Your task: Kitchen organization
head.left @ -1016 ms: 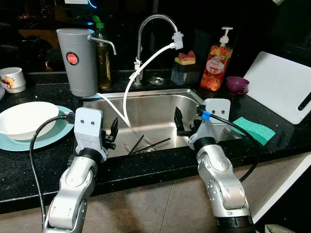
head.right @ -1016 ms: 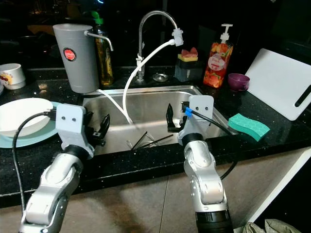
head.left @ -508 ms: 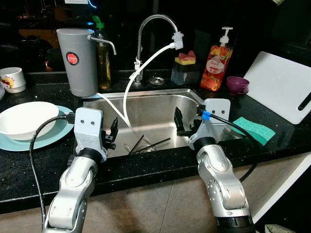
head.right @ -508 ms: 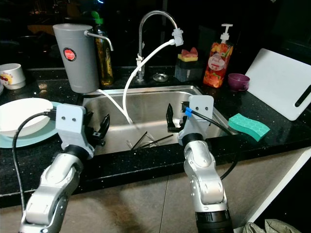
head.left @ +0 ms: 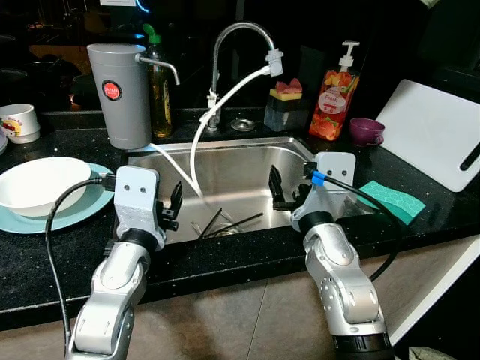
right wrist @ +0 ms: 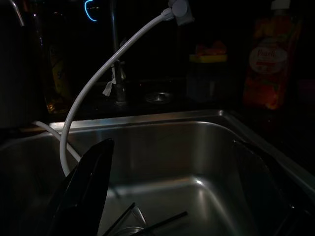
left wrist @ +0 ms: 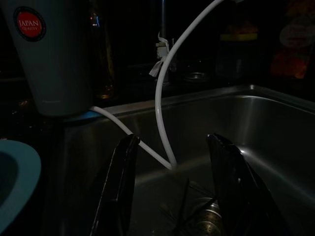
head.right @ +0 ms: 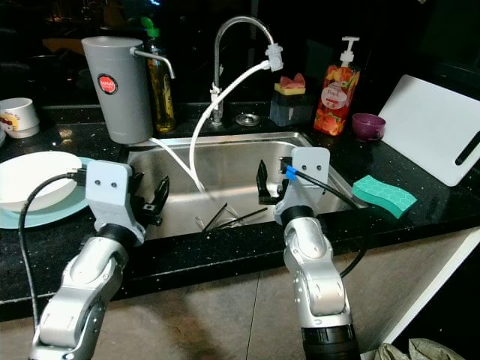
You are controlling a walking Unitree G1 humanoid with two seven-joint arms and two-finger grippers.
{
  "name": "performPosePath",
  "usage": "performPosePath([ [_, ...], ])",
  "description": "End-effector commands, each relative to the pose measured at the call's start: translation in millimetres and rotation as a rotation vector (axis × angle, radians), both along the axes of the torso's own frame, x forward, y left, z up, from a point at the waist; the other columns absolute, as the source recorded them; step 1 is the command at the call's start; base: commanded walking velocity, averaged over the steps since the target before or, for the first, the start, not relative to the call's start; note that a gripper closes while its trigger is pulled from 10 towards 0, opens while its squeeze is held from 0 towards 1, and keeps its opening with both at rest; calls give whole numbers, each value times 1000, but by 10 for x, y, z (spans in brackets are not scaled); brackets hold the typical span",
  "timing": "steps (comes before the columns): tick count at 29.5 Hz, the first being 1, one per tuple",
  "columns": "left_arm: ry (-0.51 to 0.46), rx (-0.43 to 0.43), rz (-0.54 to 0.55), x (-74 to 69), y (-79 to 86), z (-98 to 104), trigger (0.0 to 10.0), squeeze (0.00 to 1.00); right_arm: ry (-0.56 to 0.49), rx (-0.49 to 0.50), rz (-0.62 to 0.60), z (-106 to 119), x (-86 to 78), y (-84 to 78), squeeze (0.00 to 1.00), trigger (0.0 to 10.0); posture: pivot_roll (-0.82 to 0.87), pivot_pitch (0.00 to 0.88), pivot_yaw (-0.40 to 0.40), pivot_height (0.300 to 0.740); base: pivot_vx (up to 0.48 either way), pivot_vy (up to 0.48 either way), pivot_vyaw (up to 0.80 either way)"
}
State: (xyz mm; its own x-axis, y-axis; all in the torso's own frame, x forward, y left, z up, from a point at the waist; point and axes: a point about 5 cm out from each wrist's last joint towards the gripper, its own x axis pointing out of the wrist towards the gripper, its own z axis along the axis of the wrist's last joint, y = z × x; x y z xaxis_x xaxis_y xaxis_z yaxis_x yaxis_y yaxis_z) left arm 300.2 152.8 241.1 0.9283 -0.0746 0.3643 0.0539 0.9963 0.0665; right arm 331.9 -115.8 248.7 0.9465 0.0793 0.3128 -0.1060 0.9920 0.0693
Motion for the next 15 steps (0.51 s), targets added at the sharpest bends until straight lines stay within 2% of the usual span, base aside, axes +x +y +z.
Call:
performPosePath([
  [1, -2, 9, -2, 13, 0, 4, 10000, 0, 12, 7, -3, -34, 8, -5, 0, 10000, 135, 86, -70, 740, 0, 0, 0],
  [15, -4, 8, -3, 21, -2, 9, 10000, 0, 11, 7, -4, -33, 9, -7, 0, 10000, 134, 84, -69, 740, 0, 0, 0],
])
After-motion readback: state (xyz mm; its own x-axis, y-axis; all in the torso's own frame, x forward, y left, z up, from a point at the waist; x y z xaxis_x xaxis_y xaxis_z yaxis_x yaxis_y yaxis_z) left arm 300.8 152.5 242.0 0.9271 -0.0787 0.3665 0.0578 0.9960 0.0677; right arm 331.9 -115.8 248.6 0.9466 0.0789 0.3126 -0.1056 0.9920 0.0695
